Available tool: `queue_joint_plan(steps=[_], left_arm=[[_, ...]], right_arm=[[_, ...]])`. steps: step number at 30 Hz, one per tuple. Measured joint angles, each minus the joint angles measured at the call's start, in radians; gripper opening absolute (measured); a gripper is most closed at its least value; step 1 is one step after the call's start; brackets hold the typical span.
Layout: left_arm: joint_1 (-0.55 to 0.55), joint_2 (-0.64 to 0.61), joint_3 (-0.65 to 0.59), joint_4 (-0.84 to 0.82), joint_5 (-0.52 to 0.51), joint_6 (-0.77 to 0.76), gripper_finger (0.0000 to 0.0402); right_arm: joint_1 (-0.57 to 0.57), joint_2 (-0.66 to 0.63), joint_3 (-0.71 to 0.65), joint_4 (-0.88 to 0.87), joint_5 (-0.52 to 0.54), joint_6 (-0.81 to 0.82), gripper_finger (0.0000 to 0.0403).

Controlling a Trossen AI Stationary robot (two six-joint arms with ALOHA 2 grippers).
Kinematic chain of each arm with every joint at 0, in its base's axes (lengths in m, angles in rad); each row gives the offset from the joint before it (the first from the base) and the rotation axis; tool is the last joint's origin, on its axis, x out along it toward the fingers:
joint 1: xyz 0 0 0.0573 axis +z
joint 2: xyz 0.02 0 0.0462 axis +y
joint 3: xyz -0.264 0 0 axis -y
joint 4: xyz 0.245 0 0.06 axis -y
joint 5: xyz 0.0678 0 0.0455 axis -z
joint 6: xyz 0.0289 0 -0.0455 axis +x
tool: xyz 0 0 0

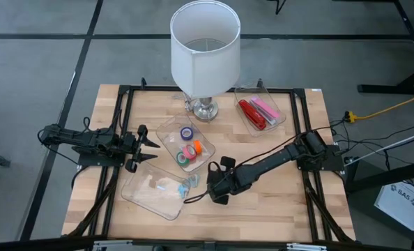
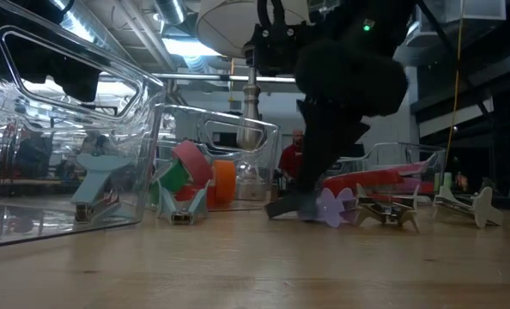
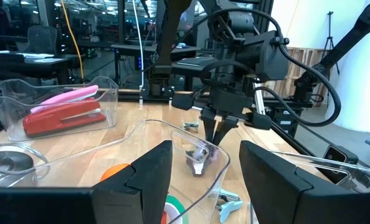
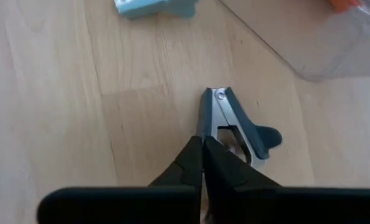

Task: Pick and place Stapler, Stapler remover, tape
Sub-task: Put the black staple remover into the bottom transparent bin

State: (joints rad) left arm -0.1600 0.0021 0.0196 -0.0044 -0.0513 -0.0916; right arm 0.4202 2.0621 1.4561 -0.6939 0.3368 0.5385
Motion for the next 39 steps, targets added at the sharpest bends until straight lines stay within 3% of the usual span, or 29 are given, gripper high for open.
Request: queue_joint_plan(steps=[10,24,30,39], left_arm=[[0.0,0.0,0.0,0.0,0.0,0.0,0.0185],[0.0,0.0,0.0,0.0,0.0,0.0,0.0185],[0.0,0.0,0.0,0.0,0.0,0.0,0.0185],[0.0,0.0,0.0,0.0,0.0,0.0,0.0185]], right_arm=[[0.032,0.001,0.191,-0.248,-0.003,-0.032,0.0002],[0.093,0.001,0.464,-0.418,0.133,-0.102,0.0001],[0.094,0.001,0.498,-0.353,0.183,-0.151,0.0001],[0.094,0.015,0.5,-0.038,0.168,-0.36,0.0]])
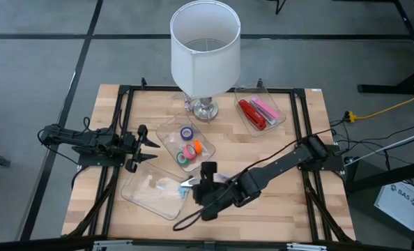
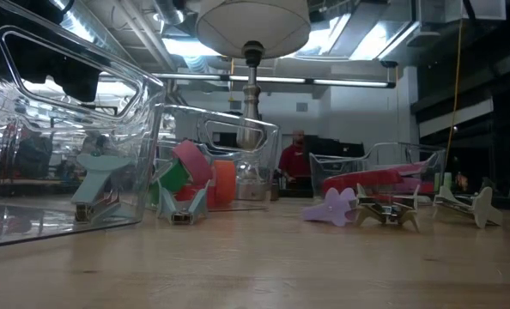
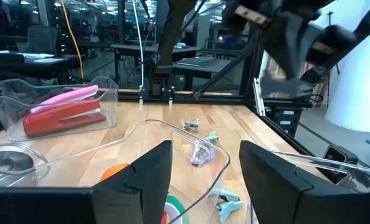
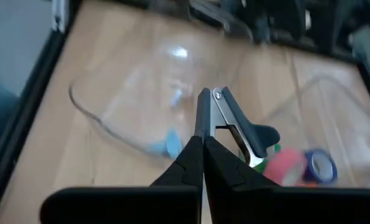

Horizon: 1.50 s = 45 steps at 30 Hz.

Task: Pick and place Stapler, Stapler remover, tape
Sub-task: Put the black staple remover into the bottom transparent bin, then put the blue staple remover into the bottom transparent bin

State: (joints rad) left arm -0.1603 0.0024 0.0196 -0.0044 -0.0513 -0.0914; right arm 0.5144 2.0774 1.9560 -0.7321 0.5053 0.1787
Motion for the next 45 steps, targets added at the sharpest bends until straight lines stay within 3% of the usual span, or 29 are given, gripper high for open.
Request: queue_joint_plan(steps=[13,26,42,45], left_arm=[[0.0,0.0,0.0,0.0,0.0,0.0,0.0185],[0.0,0.0,0.0,0.0,0.0,0.0,0.0185],[0.0,0.0,0.0,0.0,0.0,0.0,0.0185],[0.0,0.0,0.0,0.0,0.0,0.0,0.0185]], right_arm=[[-0.026,0.112,0.0,0.433,-0.197,-0.29,0.0],[-0.096,0.241,-0.002,0.454,-0.282,-0.184,0.0002],[-0.125,0.269,-0.002,0.468,-0.298,-0.129,0.0064],[-0.127,0.256,-0.002,0.45,-0.371,-0.135,0.0072]])
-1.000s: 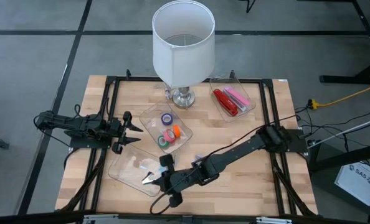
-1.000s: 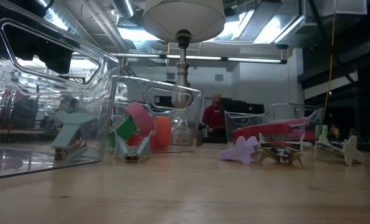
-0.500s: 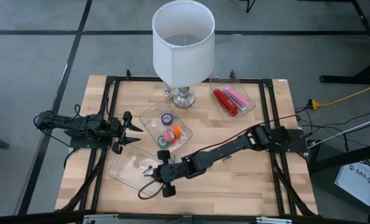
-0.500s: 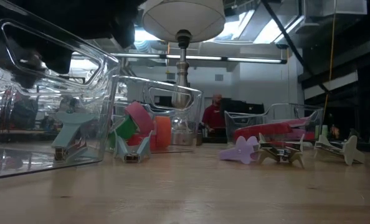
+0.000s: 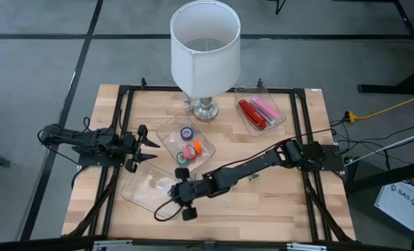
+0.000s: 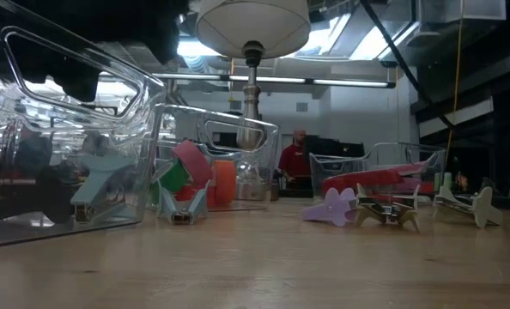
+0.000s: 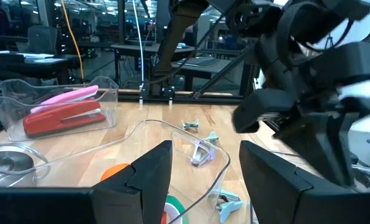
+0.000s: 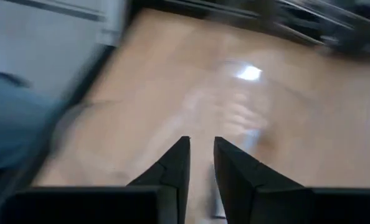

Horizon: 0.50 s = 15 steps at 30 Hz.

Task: Pick and place Stapler, Stapler remover, tape
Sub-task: Put the blue staple remover into the bottom transparent bin

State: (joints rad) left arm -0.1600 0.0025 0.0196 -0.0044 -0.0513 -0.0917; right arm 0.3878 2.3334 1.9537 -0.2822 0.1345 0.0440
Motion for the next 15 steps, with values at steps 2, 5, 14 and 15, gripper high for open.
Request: queue_joint_plan(steps=[2,5,14,15], left_arm=[[0.0,0.0,0.0,0.0,0.0,0.0,0.0185],[0.0,0.0,0.0,0.0,0.0,0.0,0.0185],[0.0,0.0,0.0,0.0,0.0,0.0,0.0185],[0.0,0.0,0.0,0.0,0.0,0.0,0.0185]], right_arm=[[0.001,-0.026,0.0,-0.016,-0.098,-0.006,0.0076],[0.01,-0.084,0.001,-0.086,-0.181,-0.016,0.0078],[0.042,-0.216,0.001,-0.398,-0.148,-0.132,0.0078],[0.042,-0.221,0.001,-0.42,-0.138,-0.148,0.0078]])
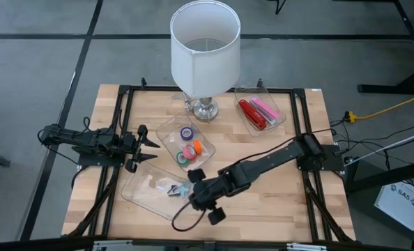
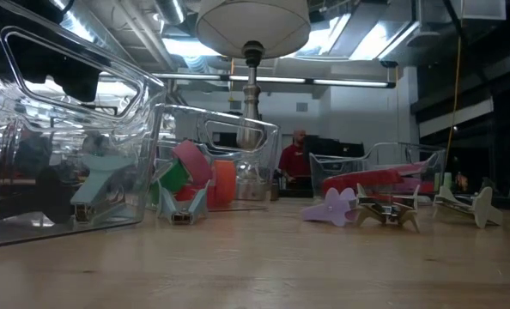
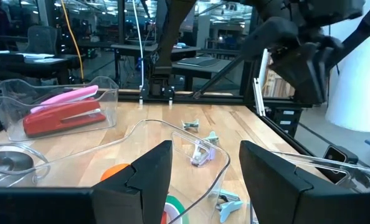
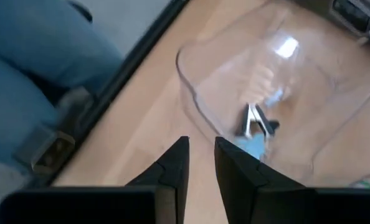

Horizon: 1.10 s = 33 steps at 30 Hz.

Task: Pick and place Stapler, Stapler remover, tape
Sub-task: Put the blue staple remover into the bottom transparent bin

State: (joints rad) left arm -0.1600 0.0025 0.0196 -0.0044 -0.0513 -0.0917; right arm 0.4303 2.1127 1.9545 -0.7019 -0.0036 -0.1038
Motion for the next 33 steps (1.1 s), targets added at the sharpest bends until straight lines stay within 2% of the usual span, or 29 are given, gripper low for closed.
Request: queue_joint_plan(steps=[8,16,23,29,33], left_arm=[[0.0,0.0,0.0,0.0,0.0,0.0,0.0185],[0.0,0.0,0.0,0.0,0.0,0.0,0.0185],[0.0,0.0,0.0,0.0,0.0,0.0,0.0185],[0.0,0.0,0.0,0.0,0.0,0.0,0.0185],[0.0,0.0,0.0,0.001,0.0,0.0,0.0185]], right_arm=[[-0.016,0.006,-0.047,-0.072,0.011,-0.114,0.0078],[-0.03,0.007,-0.163,-0.02,0.011,-0.242,0.0078],[-0.068,-0.033,-0.318,0.147,0.016,-0.407,0.0078],[-0.087,-0.075,-0.488,0.29,0.155,-0.567,0.0078],[-0.111,-0.08,-0.549,0.389,0.205,-0.585,0.0078]])
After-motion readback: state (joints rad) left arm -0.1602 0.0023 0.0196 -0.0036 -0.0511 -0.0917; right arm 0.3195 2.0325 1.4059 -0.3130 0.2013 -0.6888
